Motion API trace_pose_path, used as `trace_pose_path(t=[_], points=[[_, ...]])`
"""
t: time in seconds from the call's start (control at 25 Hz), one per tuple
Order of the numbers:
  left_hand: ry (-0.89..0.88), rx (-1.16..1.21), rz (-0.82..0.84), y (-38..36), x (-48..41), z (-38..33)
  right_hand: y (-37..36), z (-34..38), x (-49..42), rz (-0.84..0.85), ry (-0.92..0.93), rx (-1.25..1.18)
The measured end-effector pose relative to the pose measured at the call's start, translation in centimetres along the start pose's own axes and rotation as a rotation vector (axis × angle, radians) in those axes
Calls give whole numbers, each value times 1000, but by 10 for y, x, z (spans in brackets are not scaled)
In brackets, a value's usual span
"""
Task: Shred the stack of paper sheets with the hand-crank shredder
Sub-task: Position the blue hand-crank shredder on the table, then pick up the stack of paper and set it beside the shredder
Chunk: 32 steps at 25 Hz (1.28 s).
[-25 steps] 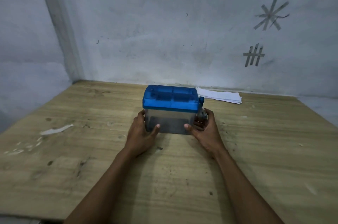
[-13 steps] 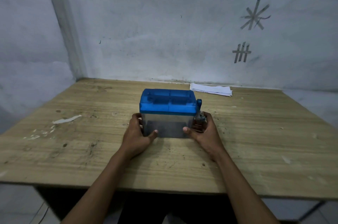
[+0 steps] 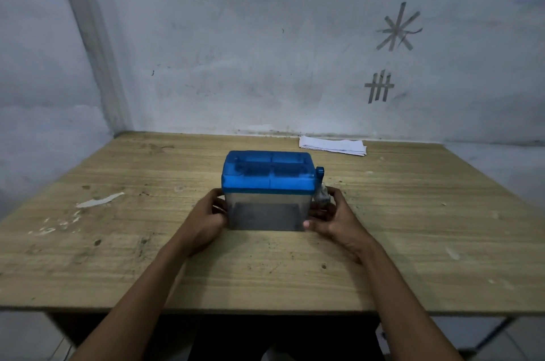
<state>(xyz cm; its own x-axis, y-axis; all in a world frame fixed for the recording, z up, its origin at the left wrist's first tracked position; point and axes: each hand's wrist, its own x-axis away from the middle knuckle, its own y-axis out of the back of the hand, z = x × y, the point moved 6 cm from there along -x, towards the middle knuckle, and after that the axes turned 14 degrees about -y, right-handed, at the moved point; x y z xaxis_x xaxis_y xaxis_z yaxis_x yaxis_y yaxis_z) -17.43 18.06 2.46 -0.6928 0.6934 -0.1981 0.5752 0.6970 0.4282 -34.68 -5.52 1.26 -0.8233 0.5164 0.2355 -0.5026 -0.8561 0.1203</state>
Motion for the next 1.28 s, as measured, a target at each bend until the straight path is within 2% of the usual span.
trace_pose_path(t=[0.12, 0.2, 0.44, 0.72, 0.84, 0.92, 1.0, 1.16, 1.24, 1.28], points=[[61, -16, 20, 30, -22, 5, 15, 7, -2, 125, -62, 90], [38, -3, 13, 42, -43, 0, 26, 17, -10, 102, -58, 122], [-75, 70, 33, 34, -120, -15, 57, 36, -79, -168, -25, 234], [-178, -75, 238, -27, -220, -8, 79, 50, -173, -333, 41, 346], [-206, -98, 269, -51, -256, -5, 82, 54, -208, -303, 54, 432], [-213, -114, 275, -63, -283, 0, 89, 56, -234, -385, 75, 464], [-261, -150, 283, -71, -305, 1, 95, 61, -249, -504, 120, 580], [-312, -240, 288, -89, -339, 15, 90, 69, -280, -549, 176, 872], [-278, -266, 273, -96, -352, 28, 94, 76, -290, -676, 179, 864], [-261, -302, 279, -101, -357, 33, 105, 75, -292, -796, 116, 810]])
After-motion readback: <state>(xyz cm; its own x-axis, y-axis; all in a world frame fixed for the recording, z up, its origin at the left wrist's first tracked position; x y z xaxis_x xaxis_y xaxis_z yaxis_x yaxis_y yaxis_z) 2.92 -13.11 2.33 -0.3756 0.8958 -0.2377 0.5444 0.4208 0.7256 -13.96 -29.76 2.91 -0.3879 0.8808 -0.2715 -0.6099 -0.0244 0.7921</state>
